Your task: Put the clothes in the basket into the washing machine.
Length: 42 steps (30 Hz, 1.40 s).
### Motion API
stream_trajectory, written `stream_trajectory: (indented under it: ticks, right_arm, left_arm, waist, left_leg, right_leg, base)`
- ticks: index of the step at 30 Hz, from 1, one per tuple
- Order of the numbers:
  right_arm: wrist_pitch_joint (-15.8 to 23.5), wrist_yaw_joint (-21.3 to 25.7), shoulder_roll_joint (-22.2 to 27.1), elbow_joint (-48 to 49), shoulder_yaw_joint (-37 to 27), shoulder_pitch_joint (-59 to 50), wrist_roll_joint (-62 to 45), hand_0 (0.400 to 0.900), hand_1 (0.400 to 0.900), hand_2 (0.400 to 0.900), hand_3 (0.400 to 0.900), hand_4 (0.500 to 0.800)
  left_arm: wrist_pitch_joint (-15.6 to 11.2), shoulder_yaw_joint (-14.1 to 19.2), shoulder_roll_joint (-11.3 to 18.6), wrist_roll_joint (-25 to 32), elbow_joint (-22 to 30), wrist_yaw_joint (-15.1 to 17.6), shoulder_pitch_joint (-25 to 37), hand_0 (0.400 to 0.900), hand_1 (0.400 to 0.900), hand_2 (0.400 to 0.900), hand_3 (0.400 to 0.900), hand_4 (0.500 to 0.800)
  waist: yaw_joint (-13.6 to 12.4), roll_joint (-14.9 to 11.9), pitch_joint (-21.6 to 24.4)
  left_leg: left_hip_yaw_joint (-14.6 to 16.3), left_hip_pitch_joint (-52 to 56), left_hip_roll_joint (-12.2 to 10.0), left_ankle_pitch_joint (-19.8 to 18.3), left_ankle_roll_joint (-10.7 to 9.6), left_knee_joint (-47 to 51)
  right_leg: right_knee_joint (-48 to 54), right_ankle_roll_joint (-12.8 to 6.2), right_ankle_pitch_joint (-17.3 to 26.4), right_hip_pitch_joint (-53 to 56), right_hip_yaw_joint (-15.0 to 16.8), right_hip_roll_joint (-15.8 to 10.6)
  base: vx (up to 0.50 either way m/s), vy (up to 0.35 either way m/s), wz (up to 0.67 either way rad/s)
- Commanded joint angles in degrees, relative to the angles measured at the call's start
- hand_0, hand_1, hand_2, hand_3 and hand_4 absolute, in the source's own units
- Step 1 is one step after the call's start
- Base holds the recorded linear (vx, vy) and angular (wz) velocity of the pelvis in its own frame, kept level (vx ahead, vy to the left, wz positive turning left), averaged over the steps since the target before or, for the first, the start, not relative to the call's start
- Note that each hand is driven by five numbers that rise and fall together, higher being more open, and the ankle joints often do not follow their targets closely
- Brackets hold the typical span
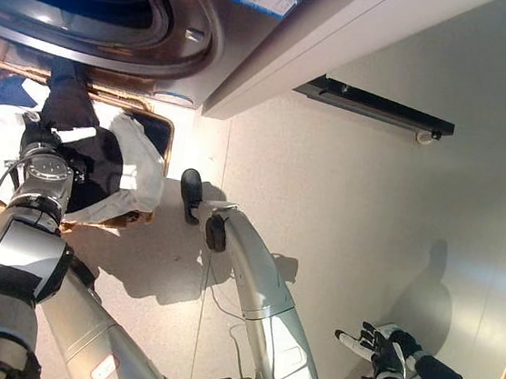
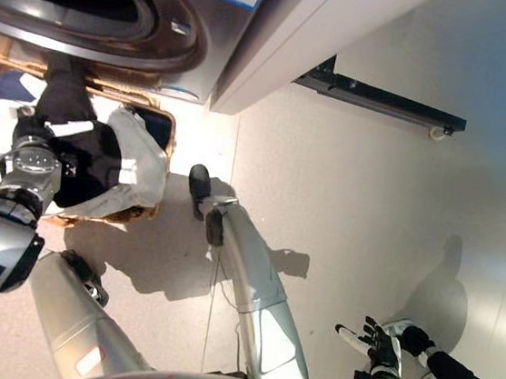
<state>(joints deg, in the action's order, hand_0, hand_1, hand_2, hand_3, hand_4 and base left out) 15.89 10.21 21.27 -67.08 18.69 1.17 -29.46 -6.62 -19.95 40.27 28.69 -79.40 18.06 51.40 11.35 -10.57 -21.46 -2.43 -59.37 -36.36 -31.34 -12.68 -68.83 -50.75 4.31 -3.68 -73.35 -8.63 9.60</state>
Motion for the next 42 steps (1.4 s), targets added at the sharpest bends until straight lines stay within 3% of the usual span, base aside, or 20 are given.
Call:
stream_trajectory:
  ticks: [1,7,14,27,34,42]
  right_arm:
    - [-2.5,2.4,4.7,-4.0,-3.4,5.0,-2.9,0.900,0.900,0.900,0.900,0.800]
    - [-4.0,2.3,4.4,-5.6,-5.2,3.9,-2.0,0.900,0.900,0.900,0.900,0.800]
    - [-5.0,1.5,5.0,-6.6,-6.5,3.3,-1.5,0.900,0.900,0.900,0.900,0.800]
    - [-6.2,0.3,6.2,-8.2,-9.2,3.4,-0.9,0.900,0.900,0.900,0.900,0.800]
    - [-6.1,-0.3,6.7,-8.7,-10.3,5.1,-1.1,0.900,0.900,0.900,0.900,0.800]
    - [-5.1,-0.6,6.6,-7.2,-10.3,7.3,-2.1,0.900,0.900,0.900,0.900,0.800]
  left_arm:
    - [-4.1,4.3,1.4,6.1,2.3,-0.6,-2.1,0.400,0.400,0.400,0.400,0.500]
    - [-5.8,8.6,4.4,12.1,2.7,-1.8,-2.7,0.400,0.400,0.400,0.400,0.500]
    - [-7.4,10.7,5.8,16.2,3.5,-2.8,-3.1,0.400,0.400,0.400,0.400,0.500]
    - [-10.9,8.4,3.4,19.8,8.4,-3.2,0.4,0.400,0.400,0.400,0.400,0.500]
    - [-11.9,7.8,2.1,21.7,8.5,-3.4,2.5,0.400,0.400,0.400,0.400,0.500]
    - [-12.3,8.3,5.1,22.9,6.7,-2.9,4.9,0.400,0.400,0.400,0.400,0.500]
  waist:
    - [1.3,3.7,0.1]
    - [1.0,5.4,-0.4]
    - [0.8,6.5,-0.6]
    - [1.2,9.4,-1.0]
    - [2.4,9.9,1.2]
    - [4.2,9.0,4.3]
  left_leg:
    - [4.0,6.0,2.9,7.9,7.1,6.6]
    - [10.4,15.6,5.7,10.3,6.2,17.1]
    - [15.4,25.5,9.1,12.6,6.1,27.2]
    - [22.1,40.6,15.7,17.7,6.3,43.7]
    - [24.7,44.8,15.5,21.4,4.4,49.3]
    - [27.4,46.4,12.6,24.3,2.8,50.1]
  right_leg:
    - [6.3,-4.25,-3.4,6.2,4.5,0.6]
    - [13.3,-5.30,-1.0,12.5,8.5,-1.8]
    - [19.1,-6.51,0.7,19.0,11.2,-3.5]
    - [29.6,-9.00,4.9,28.4,16.8,-5.7]
    - [32.3,-8.91,5.1,30.3,18.0,-5.0]
    - [31.0,-7.62,3.5,29.5,18.4,-1.4]
  base:
    - [0.01,0.063,0.07]
    - [0.02,0.069,0.03]
    - [0.03,0.053,0.02]
    - [0.04,0.070,-0.08]
    - [0.06,-0.013,-0.11]
    - [0.08,-0.070,-0.23]
